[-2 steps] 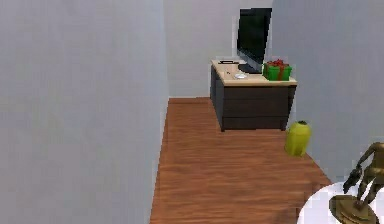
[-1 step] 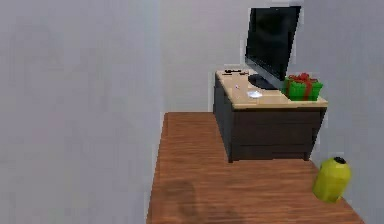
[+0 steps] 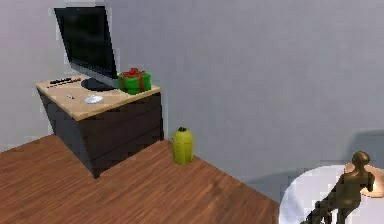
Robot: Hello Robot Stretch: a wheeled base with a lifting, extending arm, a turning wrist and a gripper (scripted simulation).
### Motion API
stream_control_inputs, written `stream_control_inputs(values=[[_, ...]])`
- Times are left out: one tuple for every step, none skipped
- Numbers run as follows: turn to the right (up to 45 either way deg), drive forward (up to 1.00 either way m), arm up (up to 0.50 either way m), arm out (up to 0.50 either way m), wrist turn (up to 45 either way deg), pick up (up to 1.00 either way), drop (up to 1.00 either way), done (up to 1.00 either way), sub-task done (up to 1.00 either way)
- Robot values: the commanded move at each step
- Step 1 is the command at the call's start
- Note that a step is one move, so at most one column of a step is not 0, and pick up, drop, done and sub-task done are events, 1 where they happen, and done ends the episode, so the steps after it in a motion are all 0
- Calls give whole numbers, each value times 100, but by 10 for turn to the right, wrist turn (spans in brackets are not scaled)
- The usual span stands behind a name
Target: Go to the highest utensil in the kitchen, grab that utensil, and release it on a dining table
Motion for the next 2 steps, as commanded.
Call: stream_control_inputs(values=[[120,0,0,0,0,0,0,0,0],[0,25,0,0,0,0,0,0,0]])
